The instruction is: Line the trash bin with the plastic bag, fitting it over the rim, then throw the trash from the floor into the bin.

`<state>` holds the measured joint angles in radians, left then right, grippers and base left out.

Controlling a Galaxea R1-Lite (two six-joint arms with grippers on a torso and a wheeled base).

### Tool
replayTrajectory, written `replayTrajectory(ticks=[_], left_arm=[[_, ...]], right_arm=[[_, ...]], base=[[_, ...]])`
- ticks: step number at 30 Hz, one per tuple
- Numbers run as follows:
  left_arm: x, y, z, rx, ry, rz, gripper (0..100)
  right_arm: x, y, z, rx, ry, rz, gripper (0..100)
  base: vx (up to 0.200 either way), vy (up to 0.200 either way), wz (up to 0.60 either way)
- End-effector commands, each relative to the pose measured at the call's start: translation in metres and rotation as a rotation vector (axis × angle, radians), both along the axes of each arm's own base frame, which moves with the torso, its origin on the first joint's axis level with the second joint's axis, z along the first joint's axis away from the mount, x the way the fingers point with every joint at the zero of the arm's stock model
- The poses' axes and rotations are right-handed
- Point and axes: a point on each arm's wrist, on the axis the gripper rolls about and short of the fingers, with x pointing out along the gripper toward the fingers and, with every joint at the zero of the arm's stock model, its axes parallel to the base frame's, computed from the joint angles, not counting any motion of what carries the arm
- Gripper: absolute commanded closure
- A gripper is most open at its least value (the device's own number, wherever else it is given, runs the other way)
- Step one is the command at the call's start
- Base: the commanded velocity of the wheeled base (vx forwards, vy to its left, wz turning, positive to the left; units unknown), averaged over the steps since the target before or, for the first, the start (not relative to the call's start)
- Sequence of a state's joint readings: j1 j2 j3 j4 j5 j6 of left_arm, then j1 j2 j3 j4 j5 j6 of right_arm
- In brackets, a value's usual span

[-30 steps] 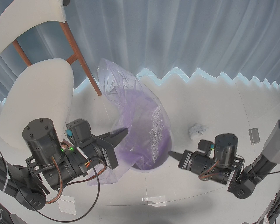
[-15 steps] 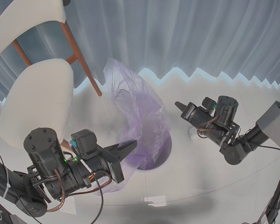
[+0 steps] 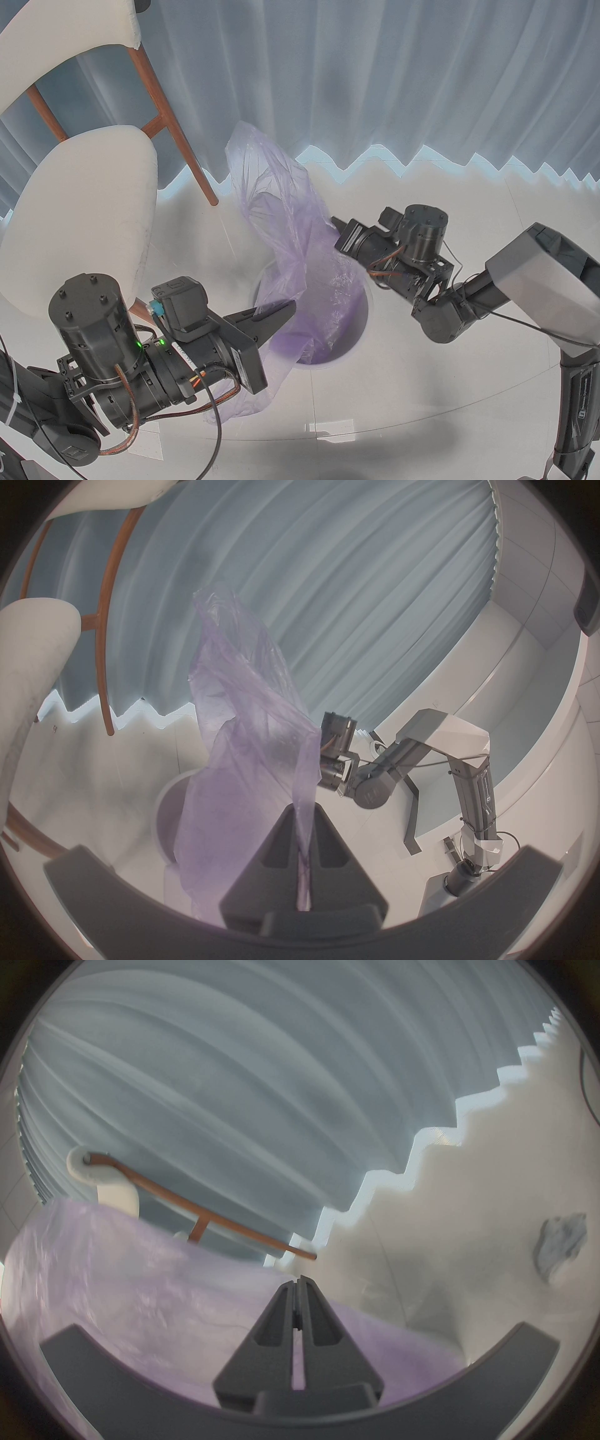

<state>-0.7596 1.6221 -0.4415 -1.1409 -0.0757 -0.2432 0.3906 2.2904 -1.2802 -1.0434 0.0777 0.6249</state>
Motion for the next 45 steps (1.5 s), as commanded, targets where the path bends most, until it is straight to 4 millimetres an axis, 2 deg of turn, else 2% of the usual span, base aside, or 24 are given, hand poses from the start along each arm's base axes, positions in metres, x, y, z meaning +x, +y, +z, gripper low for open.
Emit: replayTrajectory(ticks=[1,6,7,8,11,13,18,24,29,34,35,38,42,45], left_arm=[[0.002,0.002,0.001,-0.004,-0.003,0.015,100],[0.007,0.007,0.000,0.008,-0.008,0.043,100],[0.007,0.007,0.000,0.008,-0.008,0.043,100],[0.010,0.010,0.000,0.021,-0.022,0.056,100],[0.014,0.013,0.000,0.027,-0.034,0.073,100],[0.013,0.013,0.000,0.028,-0.033,0.073,100],[0.015,0.013,0.000,0.027,-0.034,0.079,100],[0.022,0.010,-0.011,0.051,-0.004,0.083,100],[0.030,0.010,-0.020,0.071,0.025,0.101,100],[0.036,0.008,-0.028,0.084,0.048,0.108,100],[0.038,0.007,-0.032,0.094,0.058,0.108,100],[0.038,0.007,-0.034,0.097,0.064,0.108,100],[0.038,0.007,-0.033,0.096,0.062,0.110,100],[0.037,0.007,-0.034,0.103,0.064,0.106,100]], right_arm=[[-0.027,0.031,-0.039,-0.052,0.119,0.090,100],[-0.059,0.048,-0.057,-0.080,0.171,0.160,100],[-0.059,0.048,-0.057,-0.080,0.171,0.160,100],[-0.070,0.051,-0.064,-0.092,0.189,0.180,100],[-0.080,0.052,-0.079,-0.115,0.229,0.194,100],[-0.081,0.051,-0.084,-0.115,0.231,0.194,100],[-0.077,0.048,-0.081,-0.106,0.216,0.182,100],[-0.060,0.030,-0.088,-0.109,0.216,0.117,100],[-0.044,0.014,-0.078,-0.076,0.160,0.059,100],[-0.039,0.003,-0.052,-0.031,0.073,0.029,100],[-0.042,0.001,-0.038,-0.014,0.039,0.027,100],[-0.049,-0.009,-0.017,0.009,-0.018,0.012,100],[-0.058,-0.027,-0.004,-0.004,-0.062,-0.019,100],[-0.077,-0.034,0.005,-0.023,-0.068,-0.019,100]], base=[[0.000,0.000,0.00],[0.000,0.000,0.00],[0.000,0.000,0.00],[0.000,0.000,0.00],[0.000,0.000,0.00],[0.000,0.000,0.00],[0.000,0.000,0.00],[0.000,0.000,0.00],[0.000,0.000,0.00],[0.000,0.000,0.00],[0.000,0.000,0.00],[0.000,0.000,0.00],[0.000,0.000,0.00],[0.000,0.000,0.00]])
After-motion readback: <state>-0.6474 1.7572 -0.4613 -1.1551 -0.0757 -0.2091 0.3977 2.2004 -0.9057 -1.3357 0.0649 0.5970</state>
